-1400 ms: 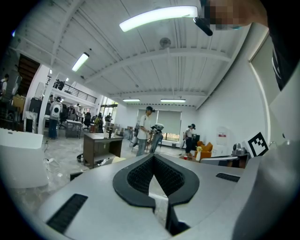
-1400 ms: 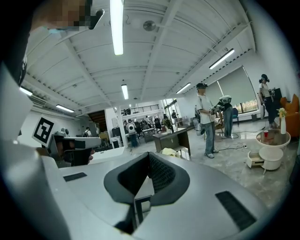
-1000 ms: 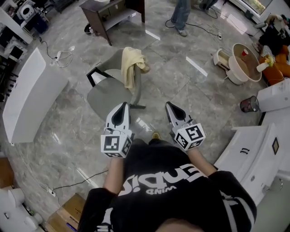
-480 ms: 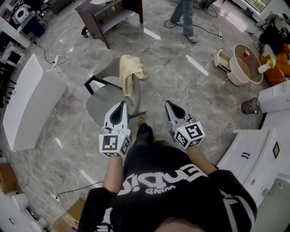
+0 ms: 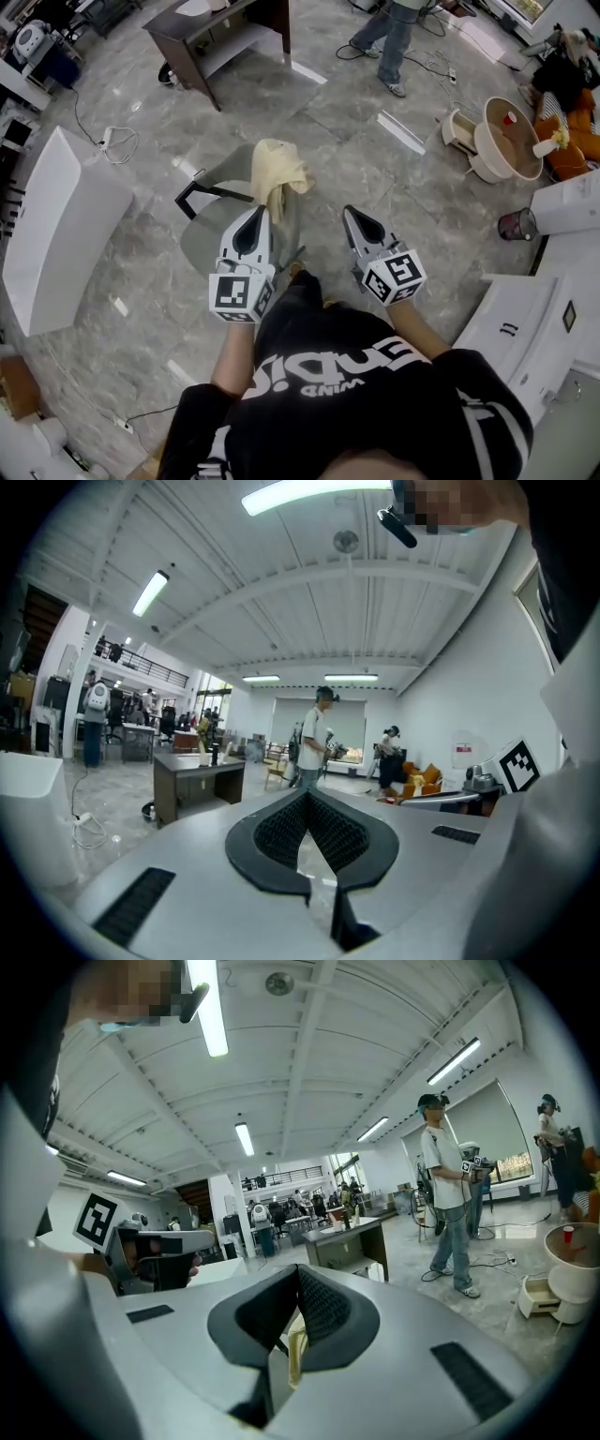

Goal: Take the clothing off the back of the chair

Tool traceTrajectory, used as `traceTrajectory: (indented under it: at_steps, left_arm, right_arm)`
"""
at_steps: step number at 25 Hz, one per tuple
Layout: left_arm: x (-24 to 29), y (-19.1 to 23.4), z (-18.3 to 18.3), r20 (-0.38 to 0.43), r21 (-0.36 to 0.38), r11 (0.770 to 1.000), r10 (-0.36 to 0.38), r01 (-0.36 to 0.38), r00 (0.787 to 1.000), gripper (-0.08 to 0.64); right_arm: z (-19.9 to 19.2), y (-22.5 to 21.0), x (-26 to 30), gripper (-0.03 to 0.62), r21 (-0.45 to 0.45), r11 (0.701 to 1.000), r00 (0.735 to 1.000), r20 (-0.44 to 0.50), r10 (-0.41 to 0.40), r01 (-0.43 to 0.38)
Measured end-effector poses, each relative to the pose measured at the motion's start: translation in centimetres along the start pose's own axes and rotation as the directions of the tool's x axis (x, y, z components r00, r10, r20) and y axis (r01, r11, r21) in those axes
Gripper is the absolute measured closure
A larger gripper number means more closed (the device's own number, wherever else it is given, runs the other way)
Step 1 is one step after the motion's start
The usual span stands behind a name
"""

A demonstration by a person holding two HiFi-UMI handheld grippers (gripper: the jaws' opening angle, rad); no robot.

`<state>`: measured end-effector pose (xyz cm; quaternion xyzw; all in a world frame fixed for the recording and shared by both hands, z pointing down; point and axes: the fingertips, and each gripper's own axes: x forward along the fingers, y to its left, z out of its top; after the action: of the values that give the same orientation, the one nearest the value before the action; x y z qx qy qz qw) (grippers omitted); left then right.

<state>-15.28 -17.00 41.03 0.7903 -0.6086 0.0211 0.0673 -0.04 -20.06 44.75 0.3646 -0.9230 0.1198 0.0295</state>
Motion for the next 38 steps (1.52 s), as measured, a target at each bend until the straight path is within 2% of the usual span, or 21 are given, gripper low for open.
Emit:
traceTrajectory:
  at_steps: [9, 21, 26, 28, 30, 31, 33, 38]
  left_arm:
    - [3.8, 4.2, 1.6, -0.002, 0.012, 0.999, -0.048, 0.048, 0.999, 0.546]
    - [7.1, 3.6, 1.6, -0.027, 0.007, 0.995, -0.104, 0.104, 0.994, 0.540]
    - [8.6, 3.5, 0.6, -0.052, -0.018, 0.991, -0.132, 0.131, 0.990, 0.381]
    - [9.5, 3.1, 0.3, -0.058, -0.019, 0.988, -0.155, 0.154, 0.986, 0.287]
    - [10.3, 2.4, -0.1, -0.068, -0.005, 0.983, -0.185, 0.185, 0.980, 0.160]
    - [10.6, 2.1, -0.3, -0.079, 0.009, 0.980, -0.196, 0.197, 0.977, 0.124]
    - [11.2, 1.9, -0.8, -0.105, 0.037, 0.978, -0.200, 0.205, 0.974, 0.101]
    - [12.4, 2.9, -2.5, -0.162, 0.058, 0.979, -0.183, 0.195, 0.970, 0.100]
  right_arm:
    - [2.0, -0.4, 5.3, 0.578, 0.000, 0.999, 0.999, 0.009, -0.035, 0.035]
    - [3.2, -2.3, 7.1, 0.578, -0.005, 0.999, 0.999, 0.014, -0.033, 0.033]
    - [3.2, -3.4, 7.8, 0.578, -0.006, 1.000, 1.000, 0.011, -0.028, 0.028]
    - [3.2, -4.0, 8.0, 0.578, -0.006, 1.000, 1.000, 0.009, -0.025, 0.025]
    - [3.1, -4.5, 8.3, 0.578, -0.004, 1.000, 1.000, 0.007, -0.022, 0.022]
    - [3.1, -4.8, 8.4, 0.578, -0.003, 1.000, 1.000, 0.005, -0.019, 0.019]
    - [3.0, -5.0, 8.9, 0.578, -0.001, 1.000, 1.000, 0.002, -0.013, 0.013]
    - [3.1, -5.5, 9.9, 0.578, 0.006, 1.000, 1.000, -0.002, 0.004, -0.004]
